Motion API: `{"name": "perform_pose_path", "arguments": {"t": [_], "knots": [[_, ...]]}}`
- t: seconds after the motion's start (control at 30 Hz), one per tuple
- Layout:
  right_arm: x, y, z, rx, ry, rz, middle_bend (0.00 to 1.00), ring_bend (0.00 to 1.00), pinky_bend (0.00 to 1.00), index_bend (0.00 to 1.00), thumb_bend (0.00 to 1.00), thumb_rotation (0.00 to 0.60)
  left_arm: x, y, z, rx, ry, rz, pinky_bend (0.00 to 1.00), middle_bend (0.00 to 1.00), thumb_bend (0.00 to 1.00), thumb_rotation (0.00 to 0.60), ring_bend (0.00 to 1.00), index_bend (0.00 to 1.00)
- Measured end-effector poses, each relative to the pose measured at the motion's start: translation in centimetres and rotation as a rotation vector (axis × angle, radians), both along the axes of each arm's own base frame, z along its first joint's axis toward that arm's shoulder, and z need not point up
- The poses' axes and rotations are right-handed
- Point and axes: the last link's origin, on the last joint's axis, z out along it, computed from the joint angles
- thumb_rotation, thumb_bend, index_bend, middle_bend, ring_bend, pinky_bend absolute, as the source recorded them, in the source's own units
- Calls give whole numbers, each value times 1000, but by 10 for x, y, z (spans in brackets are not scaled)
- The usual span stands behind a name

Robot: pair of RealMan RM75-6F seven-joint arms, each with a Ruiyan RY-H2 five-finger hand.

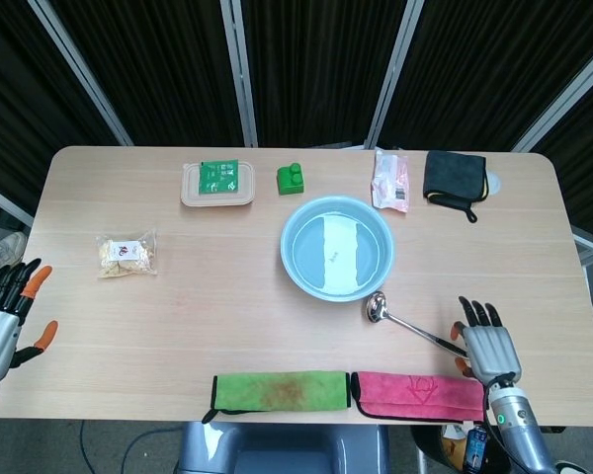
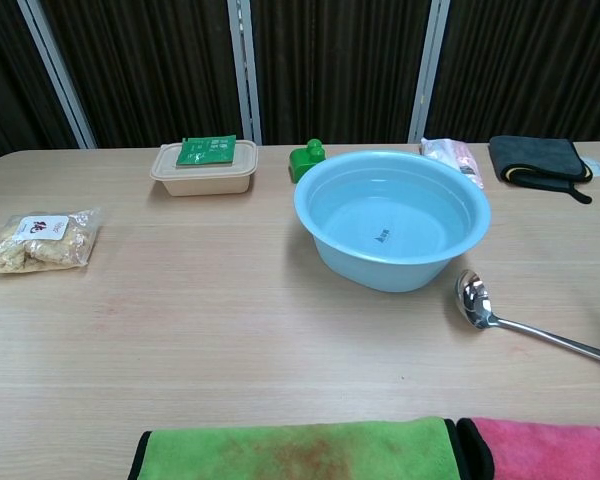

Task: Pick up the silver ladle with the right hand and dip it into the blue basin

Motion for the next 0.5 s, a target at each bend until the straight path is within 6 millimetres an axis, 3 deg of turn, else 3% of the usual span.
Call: {"name": "perform_pose_path", "arguments": {"t": [0.2,0.5], "knots": [[12,-11,-17,4,-18,-4,0,0,0,442,249,600,-1,3,1,-6,-9,7,0,0,370,600,0,49],[11,-27,-35,6,-69,-26,0,0,0,438,249,600,-3,5,3,-12,-24,4,0,0,371,600,0,50]]}}
